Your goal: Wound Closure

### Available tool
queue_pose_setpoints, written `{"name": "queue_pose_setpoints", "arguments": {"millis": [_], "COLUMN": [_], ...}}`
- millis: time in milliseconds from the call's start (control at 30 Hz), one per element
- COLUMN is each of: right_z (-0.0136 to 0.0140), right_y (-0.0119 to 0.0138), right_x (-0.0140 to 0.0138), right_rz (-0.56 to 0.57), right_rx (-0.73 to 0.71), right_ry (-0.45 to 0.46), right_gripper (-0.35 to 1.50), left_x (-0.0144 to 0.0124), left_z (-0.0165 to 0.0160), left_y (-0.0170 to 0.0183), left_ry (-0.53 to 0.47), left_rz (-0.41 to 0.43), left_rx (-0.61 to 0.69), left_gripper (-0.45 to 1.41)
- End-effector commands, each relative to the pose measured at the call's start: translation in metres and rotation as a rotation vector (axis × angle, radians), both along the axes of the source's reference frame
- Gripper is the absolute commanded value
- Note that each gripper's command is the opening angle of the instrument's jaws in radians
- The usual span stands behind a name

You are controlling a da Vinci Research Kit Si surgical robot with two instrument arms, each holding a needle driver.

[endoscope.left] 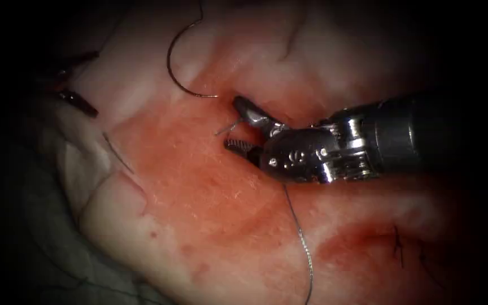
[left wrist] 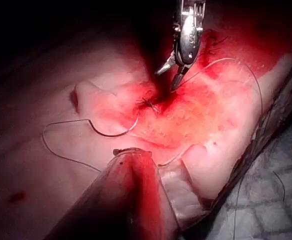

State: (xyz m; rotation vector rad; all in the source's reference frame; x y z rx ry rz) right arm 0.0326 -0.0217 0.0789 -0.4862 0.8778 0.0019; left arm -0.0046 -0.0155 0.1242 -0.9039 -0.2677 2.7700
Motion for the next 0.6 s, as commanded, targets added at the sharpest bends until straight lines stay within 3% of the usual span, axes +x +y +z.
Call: {"name": "queue_pose_setpoints", "arguments": {"millis": [33, 100, 167, 300, 433, 600], "right_z": [0.0002, -0.0014, -0.0022, -0.0034, -0.0041, -0.0035], "right_y": [-0.0001, 0.0018, 0.0027, 0.0035, 0.0029, 0.0014], "right_x": [0.0003, -0.0016, -0.0025, -0.0038, -0.0045, -0.0051], "right_rz": [0.000, 0.005, 0.006, -0.014, -0.092, -0.134], "right_rx": [0.003, 0.032, 0.067, 0.133, 0.234, 0.334], "right_ry": [0.002, -0.010, -0.027, -0.053, -0.113, -0.093], "right_gripper": [1.46, 1.46, 1.46, 1.46, 1.43, 1.40], "left_x": [-0.0006, -0.0048, -0.0063, -0.0082, -0.0092, -0.0099], "left_z": [0.0006, 0.0004, 0.0005, 0.0009, 0.0015, 0.0024], "left_y": [-0.0004, -0.0011, -0.0009, -0.0003, 0.0009, 0.0012], "left_ry": [0.000, -0.076, -0.086, -0.099, -0.047, -0.024], "left_rz": [0.001, 0.012, 0.014, 0.009, -0.008, -0.016], "left_rx": [0.003, 0.052, 0.056, 0.061, 0.050, 0.046], "left_gripper": [0.77, 0.76, 0.76, 0.74, 0.74, 0.74]}}
